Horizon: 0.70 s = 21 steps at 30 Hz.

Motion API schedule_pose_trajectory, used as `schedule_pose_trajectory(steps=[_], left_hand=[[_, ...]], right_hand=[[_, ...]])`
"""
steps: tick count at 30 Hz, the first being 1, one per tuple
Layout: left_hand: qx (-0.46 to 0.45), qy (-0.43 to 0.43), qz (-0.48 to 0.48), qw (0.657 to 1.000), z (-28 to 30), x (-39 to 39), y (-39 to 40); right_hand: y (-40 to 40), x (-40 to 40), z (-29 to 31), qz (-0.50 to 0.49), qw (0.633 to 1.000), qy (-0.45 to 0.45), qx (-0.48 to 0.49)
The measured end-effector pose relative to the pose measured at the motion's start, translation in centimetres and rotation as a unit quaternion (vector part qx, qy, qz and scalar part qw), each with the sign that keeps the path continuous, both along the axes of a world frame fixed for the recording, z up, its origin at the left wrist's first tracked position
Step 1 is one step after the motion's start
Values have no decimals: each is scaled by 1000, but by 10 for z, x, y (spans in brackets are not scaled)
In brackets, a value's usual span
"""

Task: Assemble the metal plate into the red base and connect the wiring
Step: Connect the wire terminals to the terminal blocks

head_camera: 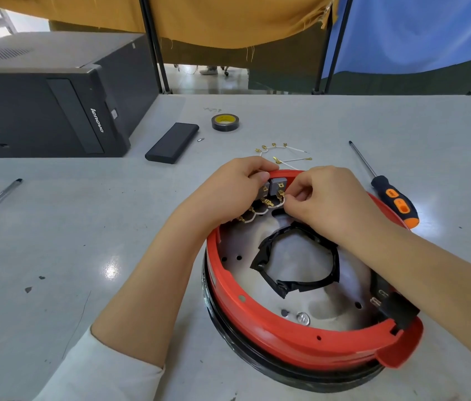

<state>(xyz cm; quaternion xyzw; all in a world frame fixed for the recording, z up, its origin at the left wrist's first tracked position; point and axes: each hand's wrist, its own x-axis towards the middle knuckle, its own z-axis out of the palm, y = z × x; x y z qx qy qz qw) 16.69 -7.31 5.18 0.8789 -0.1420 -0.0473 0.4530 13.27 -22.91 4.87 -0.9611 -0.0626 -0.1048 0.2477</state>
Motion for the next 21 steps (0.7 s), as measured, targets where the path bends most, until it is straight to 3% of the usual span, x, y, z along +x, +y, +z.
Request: schedule_pose_trajectory(steps=[9,13,18,21], left_hand=[[-4,-3,-6,1000,0,-1,0],[10,-3,-9,1000,0,0,1],[3,6,-13,1000,2,-1,0],[5,7,-13,1000,1,-1,0]], right_hand=[[4,-3,4,-14,993,-35,-109],[4,-7,10,28,992,-80,-90],[15,-2,19,82,986,1,-146],[14,2,14,61,988,-18,-139]])
